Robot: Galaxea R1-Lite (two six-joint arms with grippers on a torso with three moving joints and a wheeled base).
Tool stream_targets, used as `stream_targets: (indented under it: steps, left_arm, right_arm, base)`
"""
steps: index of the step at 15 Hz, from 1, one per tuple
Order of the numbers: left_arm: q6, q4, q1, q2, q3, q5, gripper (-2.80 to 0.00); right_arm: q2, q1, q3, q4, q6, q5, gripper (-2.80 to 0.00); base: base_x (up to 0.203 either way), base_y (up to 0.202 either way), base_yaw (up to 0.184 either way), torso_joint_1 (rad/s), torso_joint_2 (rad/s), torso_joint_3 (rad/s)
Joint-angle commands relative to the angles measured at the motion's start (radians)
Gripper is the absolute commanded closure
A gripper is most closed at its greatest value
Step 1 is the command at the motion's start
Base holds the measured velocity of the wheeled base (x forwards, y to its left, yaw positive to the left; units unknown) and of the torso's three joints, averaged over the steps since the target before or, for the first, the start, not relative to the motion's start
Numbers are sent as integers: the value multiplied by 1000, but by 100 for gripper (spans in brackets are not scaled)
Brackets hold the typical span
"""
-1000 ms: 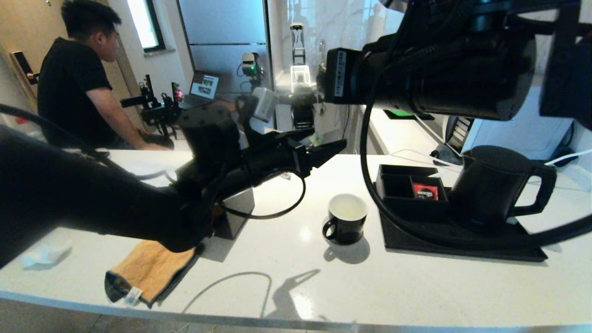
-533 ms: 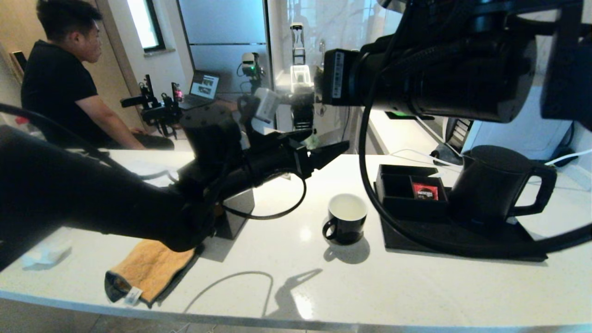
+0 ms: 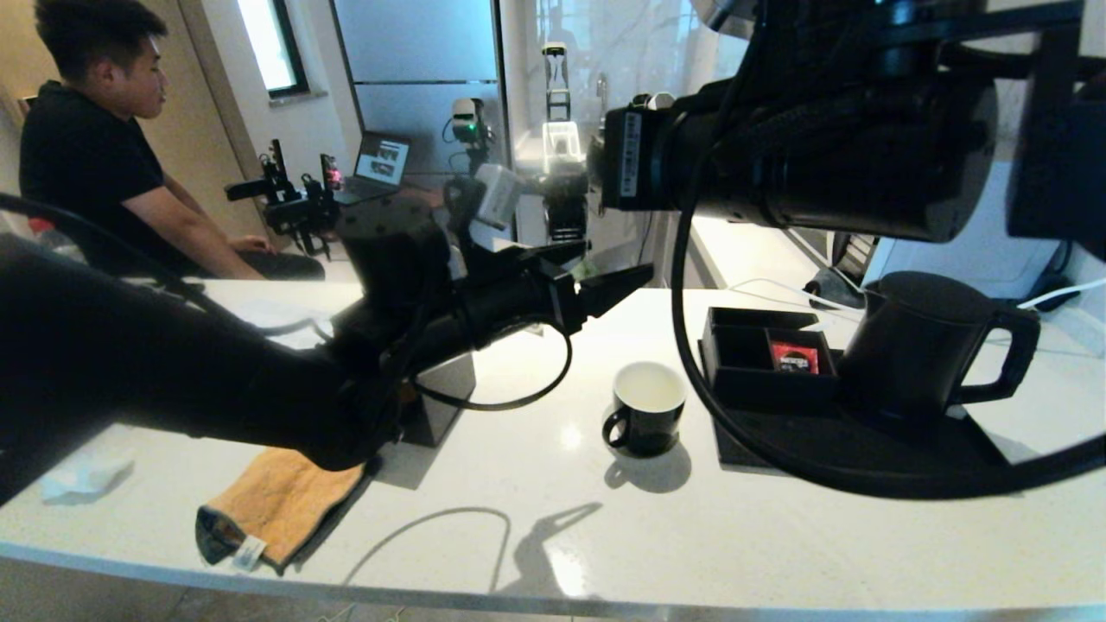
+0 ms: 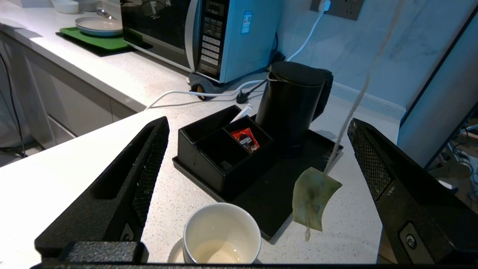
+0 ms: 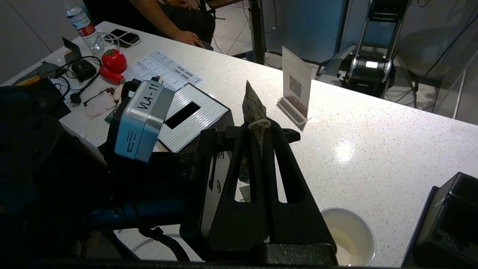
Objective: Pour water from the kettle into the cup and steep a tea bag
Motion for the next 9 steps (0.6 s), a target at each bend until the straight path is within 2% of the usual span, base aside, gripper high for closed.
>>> stream_targets:
  steps: [1, 9]
  left_arm:
    - [-2, -6, 0, -5, 2, -3, -280]
    - [0, -6, -3, -2, 7, -3, -280]
  right_arm:
    - [-1, 1, 0, 1, 1, -1, 0]
    - [0, 1, -3, 1, 1, -3, 0]
  base:
    - [0, 0, 0, 0, 0, 0]
    - [0, 0, 0, 0, 0, 0]
